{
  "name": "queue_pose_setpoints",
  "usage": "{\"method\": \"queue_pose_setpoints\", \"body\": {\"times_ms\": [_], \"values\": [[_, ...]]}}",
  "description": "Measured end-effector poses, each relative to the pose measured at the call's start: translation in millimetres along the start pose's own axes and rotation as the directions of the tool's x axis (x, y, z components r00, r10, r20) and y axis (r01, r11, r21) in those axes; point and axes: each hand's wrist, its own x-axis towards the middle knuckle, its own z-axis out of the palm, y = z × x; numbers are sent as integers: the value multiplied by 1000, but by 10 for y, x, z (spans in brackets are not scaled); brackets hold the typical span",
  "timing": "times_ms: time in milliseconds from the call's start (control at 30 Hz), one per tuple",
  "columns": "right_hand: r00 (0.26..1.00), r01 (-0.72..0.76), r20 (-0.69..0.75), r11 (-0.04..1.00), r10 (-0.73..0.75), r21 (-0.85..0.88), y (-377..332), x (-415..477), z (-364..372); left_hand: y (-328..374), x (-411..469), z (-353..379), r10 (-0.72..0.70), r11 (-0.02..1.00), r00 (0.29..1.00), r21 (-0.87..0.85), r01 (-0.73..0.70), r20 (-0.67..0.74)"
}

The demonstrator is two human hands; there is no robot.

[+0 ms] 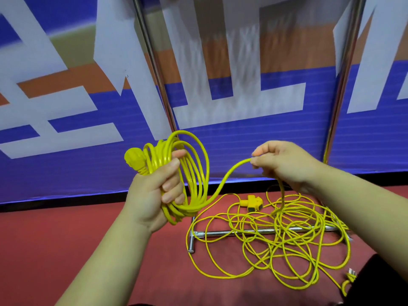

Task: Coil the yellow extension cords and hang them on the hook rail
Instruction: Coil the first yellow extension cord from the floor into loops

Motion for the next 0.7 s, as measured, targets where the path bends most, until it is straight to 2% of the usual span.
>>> {"method": "queue_pose_setpoints", "body": {"times_ms": [100,200,433,600,700], "values": [[996,82,-23,997,-82,-9,-132,-86,13,-140,1,93,-27,982,999,187,23,19],[984,166,65,986,-166,12,-283,-239,58,-288,18,188,-36,949,999,313,32,9],[942,243,241,970,-233,-14,-428,-399,68,-433,49,298,-90,945,993,322,62,74],[930,241,283,970,-234,11,-422,-413,30,-449,81,359,-115,944,974,326,46,196],[926,228,294,971,-238,68,-423,-426,-7,-465,90,406,-161,920,947,389,43,277]]}}
